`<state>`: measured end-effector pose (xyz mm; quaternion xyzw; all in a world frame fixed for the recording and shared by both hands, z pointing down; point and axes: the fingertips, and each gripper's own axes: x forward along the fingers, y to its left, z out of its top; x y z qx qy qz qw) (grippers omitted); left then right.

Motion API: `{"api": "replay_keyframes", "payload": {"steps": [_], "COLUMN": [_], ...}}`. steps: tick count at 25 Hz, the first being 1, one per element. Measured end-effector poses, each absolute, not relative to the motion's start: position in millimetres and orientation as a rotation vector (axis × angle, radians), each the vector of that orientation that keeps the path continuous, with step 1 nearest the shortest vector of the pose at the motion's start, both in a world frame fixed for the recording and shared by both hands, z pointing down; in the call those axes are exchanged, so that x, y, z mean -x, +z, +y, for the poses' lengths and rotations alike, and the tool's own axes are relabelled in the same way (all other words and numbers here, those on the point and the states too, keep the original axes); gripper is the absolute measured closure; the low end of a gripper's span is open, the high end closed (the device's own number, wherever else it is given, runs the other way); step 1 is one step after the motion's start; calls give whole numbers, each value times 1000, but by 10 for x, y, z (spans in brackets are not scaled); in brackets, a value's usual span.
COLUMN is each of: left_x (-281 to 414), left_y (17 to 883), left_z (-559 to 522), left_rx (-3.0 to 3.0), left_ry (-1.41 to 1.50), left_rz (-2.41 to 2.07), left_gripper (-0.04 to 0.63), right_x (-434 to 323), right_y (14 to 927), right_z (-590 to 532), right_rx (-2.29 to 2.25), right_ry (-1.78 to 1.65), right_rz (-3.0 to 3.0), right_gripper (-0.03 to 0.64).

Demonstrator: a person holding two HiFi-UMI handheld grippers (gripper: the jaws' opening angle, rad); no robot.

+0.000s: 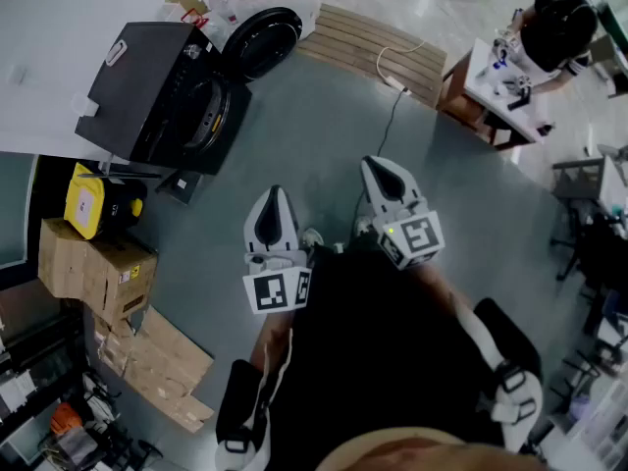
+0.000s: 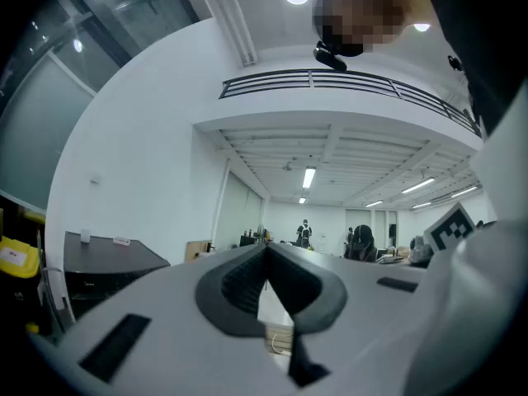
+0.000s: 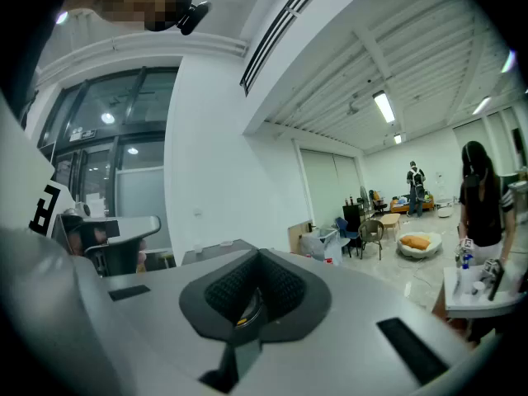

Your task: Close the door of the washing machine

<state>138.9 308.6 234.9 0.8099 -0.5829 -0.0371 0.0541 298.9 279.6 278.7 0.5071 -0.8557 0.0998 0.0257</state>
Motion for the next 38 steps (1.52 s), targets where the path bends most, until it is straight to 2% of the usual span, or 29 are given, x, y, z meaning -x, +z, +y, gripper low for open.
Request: {"api": "replay_keyframes", "payload": {"steps": [20, 22, 23, 38], "left_x": [-1388, -1406, -1416, -1986], "left_y": [2402, 2383, 2368, 2404], "left_z": [2987, 2976, 2970, 2997], "left_rx": [-2456, -2455, -2457, -2434], "left_ry": [-135, -133, -136, -110], "left_rz": [-1753, -1750, -1750, -1791], "left_gripper": [590, 589, 590, 589], "right_x": [-3023, -3020, -3022, -3492], "right_y": [2703, 2803, 2835, 2895], "right_z": [2732, 2674, 2655, 2642], "right_rx": [-1627, -1601, -1591, -1515], "right_ry": [265, 316, 330, 325], "right_rz": [-2711, -2691, -2682, -2695], "right_gripper": [609, 472, 451, 445]}}
